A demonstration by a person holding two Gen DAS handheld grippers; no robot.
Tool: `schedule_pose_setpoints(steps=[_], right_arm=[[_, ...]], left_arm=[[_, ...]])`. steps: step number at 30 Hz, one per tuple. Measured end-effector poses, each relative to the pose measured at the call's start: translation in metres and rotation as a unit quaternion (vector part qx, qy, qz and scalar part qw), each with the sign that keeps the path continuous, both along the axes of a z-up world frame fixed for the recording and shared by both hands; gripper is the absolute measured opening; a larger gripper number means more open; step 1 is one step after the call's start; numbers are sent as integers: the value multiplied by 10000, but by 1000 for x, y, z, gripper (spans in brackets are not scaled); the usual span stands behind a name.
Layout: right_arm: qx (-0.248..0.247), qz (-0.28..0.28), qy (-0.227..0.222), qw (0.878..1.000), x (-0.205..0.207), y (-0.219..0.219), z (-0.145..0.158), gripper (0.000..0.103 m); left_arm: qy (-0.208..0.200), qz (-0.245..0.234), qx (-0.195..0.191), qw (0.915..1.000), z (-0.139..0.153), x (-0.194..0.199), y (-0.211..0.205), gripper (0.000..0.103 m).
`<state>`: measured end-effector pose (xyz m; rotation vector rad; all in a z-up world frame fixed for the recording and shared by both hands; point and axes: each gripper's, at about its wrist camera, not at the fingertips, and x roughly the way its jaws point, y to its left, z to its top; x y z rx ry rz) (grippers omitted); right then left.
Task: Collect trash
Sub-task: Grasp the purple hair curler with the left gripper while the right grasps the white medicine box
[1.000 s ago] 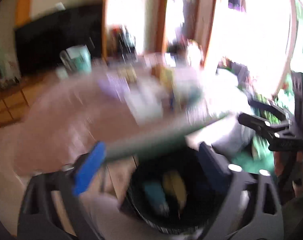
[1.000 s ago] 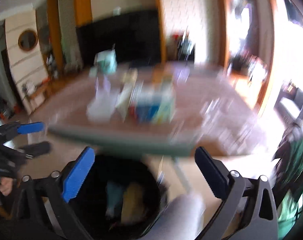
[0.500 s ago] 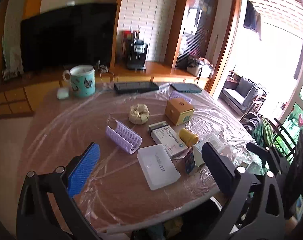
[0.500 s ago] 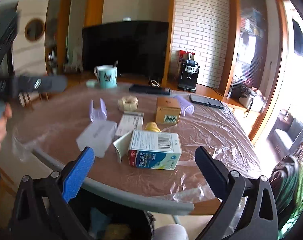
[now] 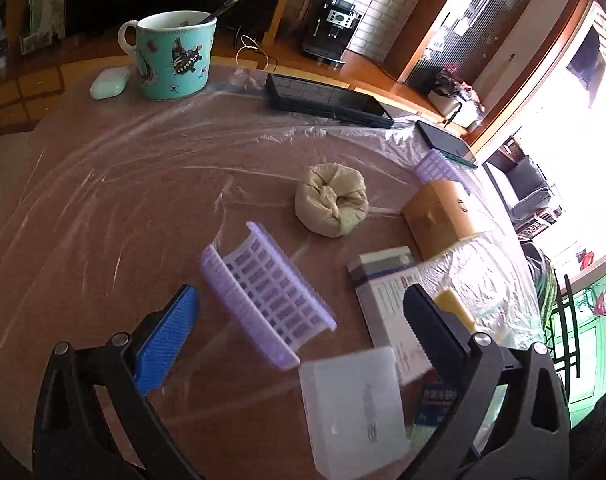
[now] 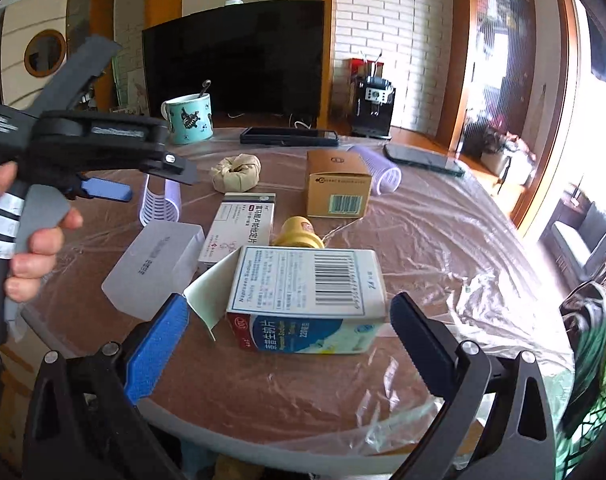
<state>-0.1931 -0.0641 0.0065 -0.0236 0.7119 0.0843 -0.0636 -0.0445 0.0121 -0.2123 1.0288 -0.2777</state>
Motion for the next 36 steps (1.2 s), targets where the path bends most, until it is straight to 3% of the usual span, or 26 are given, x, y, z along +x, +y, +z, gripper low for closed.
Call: schedule_pose_setpoints(steps=[7, 11, 24, 28, 32, 36], right_arm=[[940, 10, 227, 9953, 12, -16, -4, 99], [620, -232, 157, 9977, 11, -16, -5, 99], [714, -493, 451, 9952, 30, -21, -16, 99], [847, -475, 520, 9939, 32, -27, -17, 85], [892, -514, 464, 9936, 31, -30, -17, 84], [979, -535, 423, 9929, 30, -34, -14, 82]], left_arm=[[-98, -25, 169, 9998, -3, 9, -3, 101], [-273, -52, 257, 9993, 0, 9, -3, 101], [-173, -337, 653, 9971, -13, 16, -12, 71], [-238, -397, 874, 9951, -13, 13, -13, 60], [-272, -431, 881, 9948, -12, 9, -9, 47], [-290, -509, 805, 9950, -11, 6, -7, 45]])
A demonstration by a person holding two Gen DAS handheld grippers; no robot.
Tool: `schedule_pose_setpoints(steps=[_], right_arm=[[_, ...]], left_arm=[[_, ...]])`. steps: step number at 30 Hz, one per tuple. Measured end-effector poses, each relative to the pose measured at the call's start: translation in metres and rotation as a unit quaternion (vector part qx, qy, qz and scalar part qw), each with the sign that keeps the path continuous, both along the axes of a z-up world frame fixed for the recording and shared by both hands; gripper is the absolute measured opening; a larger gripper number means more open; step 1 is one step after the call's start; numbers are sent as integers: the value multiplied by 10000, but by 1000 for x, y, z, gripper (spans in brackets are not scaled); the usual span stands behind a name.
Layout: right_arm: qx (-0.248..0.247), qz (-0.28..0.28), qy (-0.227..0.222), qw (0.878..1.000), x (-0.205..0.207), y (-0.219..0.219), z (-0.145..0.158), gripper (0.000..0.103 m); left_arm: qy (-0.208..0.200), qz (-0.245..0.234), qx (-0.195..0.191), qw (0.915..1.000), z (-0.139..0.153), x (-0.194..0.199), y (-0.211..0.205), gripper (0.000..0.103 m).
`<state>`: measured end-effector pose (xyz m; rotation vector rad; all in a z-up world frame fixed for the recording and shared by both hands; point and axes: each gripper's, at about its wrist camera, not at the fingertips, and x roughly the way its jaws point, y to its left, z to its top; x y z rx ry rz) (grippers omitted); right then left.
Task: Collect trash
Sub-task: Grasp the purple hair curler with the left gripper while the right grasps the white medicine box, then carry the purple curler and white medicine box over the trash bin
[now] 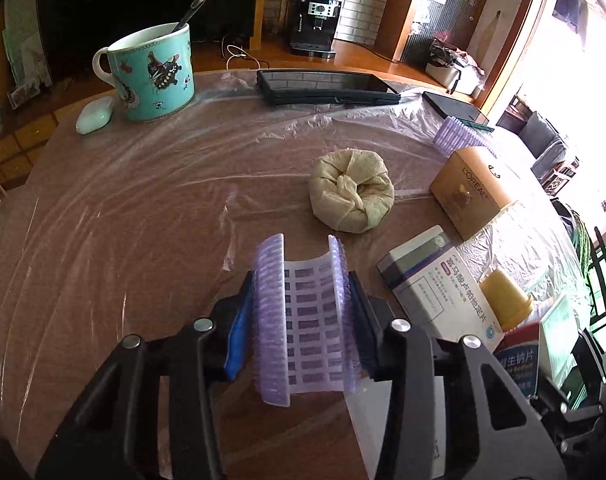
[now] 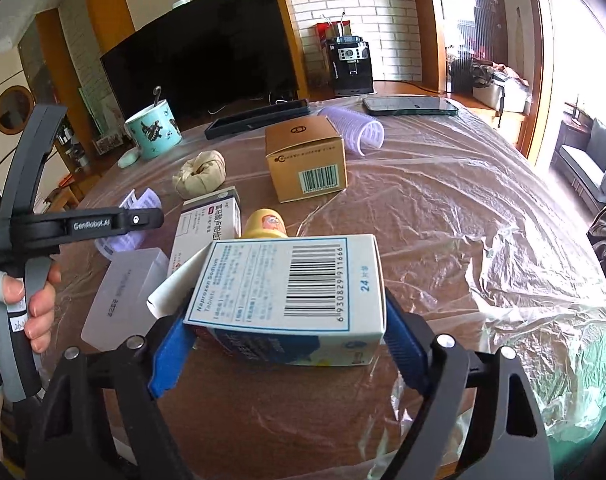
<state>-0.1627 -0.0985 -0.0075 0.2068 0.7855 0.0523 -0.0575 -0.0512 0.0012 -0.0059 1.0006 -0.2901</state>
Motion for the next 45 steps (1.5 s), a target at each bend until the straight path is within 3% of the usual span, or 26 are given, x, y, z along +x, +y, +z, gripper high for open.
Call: schedule_pose_setpoints(steps=[7, 27, 45], right_arm=[[217, -28, -56, 9997, -4, -12, 6, 82], [-229, 122, -126, 9996, -8, -5, 19, 82], [-247, 218, -271, 9991, -23, -4, 32, 82]], left_arm=[[-85, -8, -195, 9998, 8, -8, 8, 45], [-309, -142, -548, 9979, 28, -52, 21, 45], [-635, -347, -473, 9963, 39, -99, 18, 45]])
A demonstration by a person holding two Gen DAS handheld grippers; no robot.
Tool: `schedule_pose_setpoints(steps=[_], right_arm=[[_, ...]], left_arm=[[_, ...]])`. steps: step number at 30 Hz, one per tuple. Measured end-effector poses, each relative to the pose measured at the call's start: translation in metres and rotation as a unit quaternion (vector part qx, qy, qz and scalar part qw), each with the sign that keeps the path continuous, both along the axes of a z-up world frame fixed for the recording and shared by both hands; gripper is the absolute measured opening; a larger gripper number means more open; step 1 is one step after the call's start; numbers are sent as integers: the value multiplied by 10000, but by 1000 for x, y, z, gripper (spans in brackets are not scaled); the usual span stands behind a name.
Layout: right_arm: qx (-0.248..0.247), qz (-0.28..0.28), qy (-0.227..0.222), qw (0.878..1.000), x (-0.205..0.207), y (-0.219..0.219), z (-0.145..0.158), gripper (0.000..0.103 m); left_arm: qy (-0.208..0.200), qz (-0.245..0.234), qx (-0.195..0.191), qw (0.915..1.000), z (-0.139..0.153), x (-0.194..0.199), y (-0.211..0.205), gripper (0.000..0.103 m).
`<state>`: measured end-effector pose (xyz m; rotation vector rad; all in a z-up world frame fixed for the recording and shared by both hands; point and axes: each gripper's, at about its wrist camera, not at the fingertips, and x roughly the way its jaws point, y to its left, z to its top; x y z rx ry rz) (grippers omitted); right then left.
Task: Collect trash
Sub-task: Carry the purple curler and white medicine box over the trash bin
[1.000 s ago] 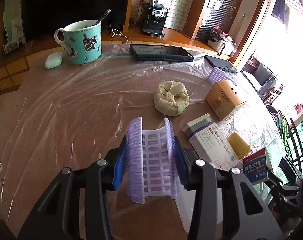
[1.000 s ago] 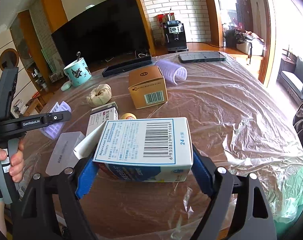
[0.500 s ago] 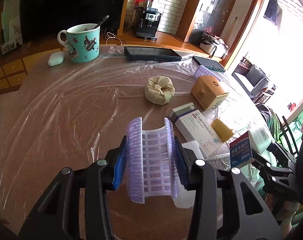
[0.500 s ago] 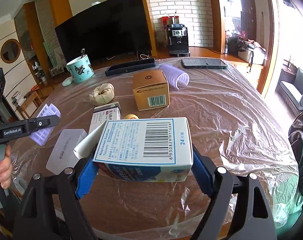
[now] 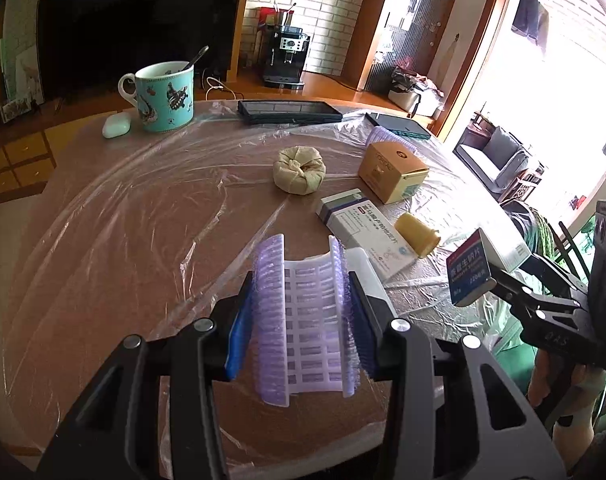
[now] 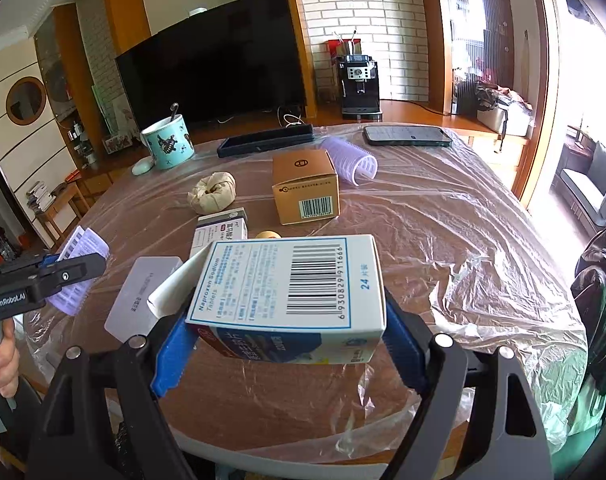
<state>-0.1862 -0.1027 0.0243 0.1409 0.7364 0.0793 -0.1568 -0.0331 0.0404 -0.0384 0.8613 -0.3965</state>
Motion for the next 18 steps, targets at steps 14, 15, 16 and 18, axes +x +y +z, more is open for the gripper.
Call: schedule_pose_setpoints(steps=[14, 15, 16, 18], right_arm=[[62, 318, -98, 9994, -33, 2, 13, 82], [85, 352, -83, 9993, -36, 2, 13, 82], [98, 373, -71, 9992, -36, 3, 13, 82], [102, 409, -53, 9991, -40, 3, 12, 82]], left_arm=[[-236, -252, 104, 9994, 8, -42, -10, 45], [-228, -274, 114, 9993, 7, -45, -10, 45], [-227, -288, 124, 9993, 6, -47, -11, 45], [-222, -329, 155, 9991, 4, -52, -12, 45]])
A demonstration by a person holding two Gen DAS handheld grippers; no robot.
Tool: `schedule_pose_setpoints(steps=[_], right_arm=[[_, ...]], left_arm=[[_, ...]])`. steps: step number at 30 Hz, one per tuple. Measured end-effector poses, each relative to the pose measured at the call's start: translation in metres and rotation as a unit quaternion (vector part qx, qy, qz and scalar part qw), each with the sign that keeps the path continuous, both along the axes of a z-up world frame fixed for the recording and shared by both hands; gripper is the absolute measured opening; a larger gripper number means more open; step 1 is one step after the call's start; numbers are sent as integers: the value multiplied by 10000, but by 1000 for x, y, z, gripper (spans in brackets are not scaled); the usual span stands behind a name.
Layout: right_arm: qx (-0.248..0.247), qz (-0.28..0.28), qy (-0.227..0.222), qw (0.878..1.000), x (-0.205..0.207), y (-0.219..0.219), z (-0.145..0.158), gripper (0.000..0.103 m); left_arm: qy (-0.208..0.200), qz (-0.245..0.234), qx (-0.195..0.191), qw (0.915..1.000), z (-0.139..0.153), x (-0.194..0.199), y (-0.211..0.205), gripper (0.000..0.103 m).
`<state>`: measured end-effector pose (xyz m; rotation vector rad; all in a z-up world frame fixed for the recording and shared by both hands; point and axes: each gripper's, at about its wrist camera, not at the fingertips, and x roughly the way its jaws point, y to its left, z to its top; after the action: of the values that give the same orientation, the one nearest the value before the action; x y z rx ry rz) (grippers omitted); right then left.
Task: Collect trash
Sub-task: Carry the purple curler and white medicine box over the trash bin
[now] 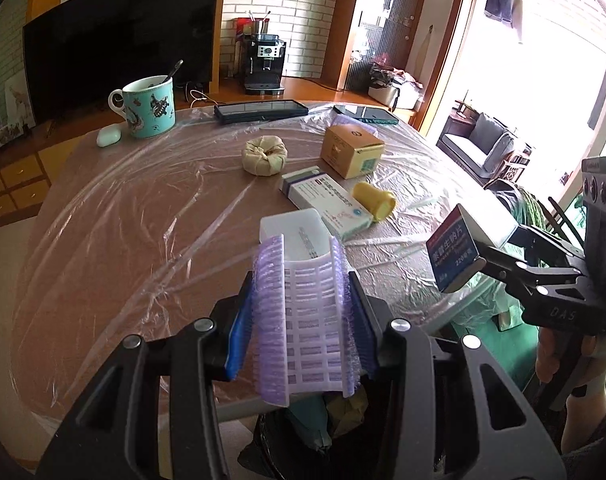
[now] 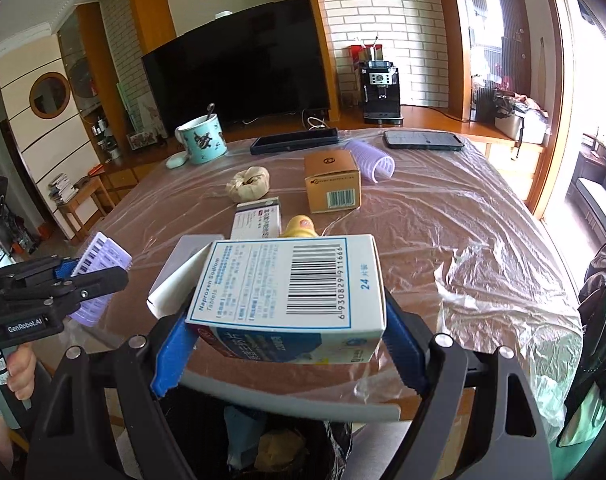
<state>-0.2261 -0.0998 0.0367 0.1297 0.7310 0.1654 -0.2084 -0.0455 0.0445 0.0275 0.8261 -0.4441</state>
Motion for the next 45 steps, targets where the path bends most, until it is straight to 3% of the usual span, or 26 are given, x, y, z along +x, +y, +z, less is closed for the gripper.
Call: schedule_pose_setpoints(steps=[26, 45], right_arm=[[107, 412, 143, 9990, -58, 6, -4, 82], [64, 600, 525, 9968, -80, 17, -28, 82]], left_arm=[[87, -532, 86, 9985, -14, -60, -8, 45], [330, -820, 254, 9958, -40, -84, -22, 45]])
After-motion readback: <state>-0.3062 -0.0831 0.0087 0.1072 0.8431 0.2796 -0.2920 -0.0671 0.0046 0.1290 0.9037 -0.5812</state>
